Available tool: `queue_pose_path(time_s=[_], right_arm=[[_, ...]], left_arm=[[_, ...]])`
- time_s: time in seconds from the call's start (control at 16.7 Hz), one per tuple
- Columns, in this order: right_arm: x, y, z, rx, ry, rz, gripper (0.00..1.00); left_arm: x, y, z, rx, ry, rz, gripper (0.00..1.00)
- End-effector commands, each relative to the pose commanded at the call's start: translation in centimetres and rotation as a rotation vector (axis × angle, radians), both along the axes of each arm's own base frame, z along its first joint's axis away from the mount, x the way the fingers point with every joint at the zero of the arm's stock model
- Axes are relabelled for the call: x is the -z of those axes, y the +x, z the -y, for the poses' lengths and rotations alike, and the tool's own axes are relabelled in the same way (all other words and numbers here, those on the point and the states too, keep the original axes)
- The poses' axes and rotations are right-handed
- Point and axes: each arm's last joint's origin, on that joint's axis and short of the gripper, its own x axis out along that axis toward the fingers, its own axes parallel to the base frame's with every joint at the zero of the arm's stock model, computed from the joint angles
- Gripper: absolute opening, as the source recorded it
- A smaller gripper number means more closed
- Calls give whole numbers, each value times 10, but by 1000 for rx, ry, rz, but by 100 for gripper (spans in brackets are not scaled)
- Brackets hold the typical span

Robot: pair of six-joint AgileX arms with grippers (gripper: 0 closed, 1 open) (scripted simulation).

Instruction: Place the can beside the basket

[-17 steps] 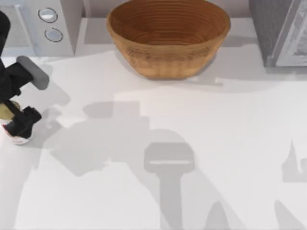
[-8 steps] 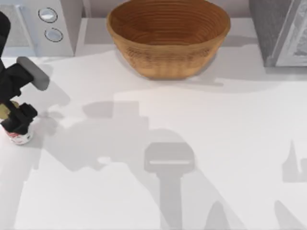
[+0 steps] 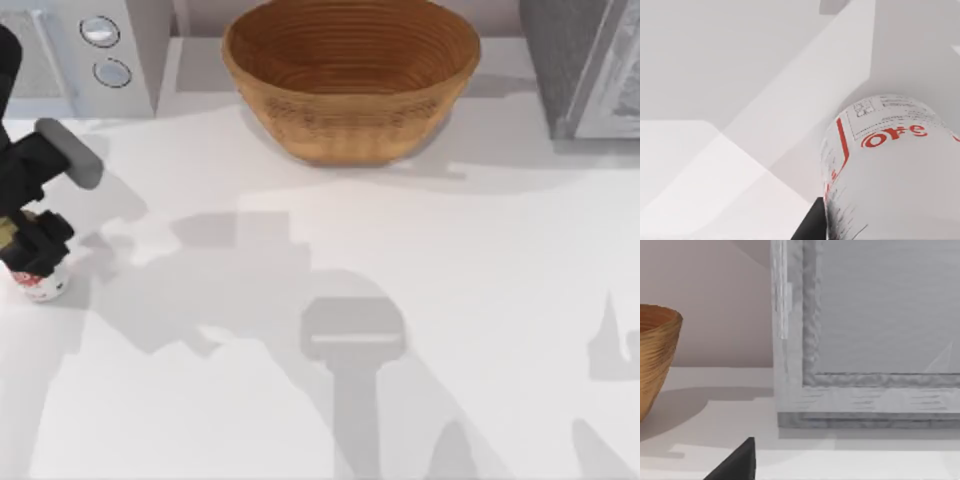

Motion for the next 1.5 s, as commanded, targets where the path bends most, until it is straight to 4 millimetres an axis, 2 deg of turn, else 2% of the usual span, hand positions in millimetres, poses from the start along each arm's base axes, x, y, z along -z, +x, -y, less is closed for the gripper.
queue_pose_path(time_s=[0.54,0.72,0.9,1.08,1.5], right_arm=[[0,0,0,0,0,0,100],[0,0,0,0,0,0,100],[0,0,0,0,0,0,100],[0,0,0,0,0,0,100],[0,0,0,0,0,0,100]], left_arm=[[-1,0,0,1,0,2,0],[-2,4,14,-24,0,3,0],[-4,10,44,-96,0,4,0],[-4,11,85,-232,4,-10,0],[-5,-14,190,-644,33,-36,0]])
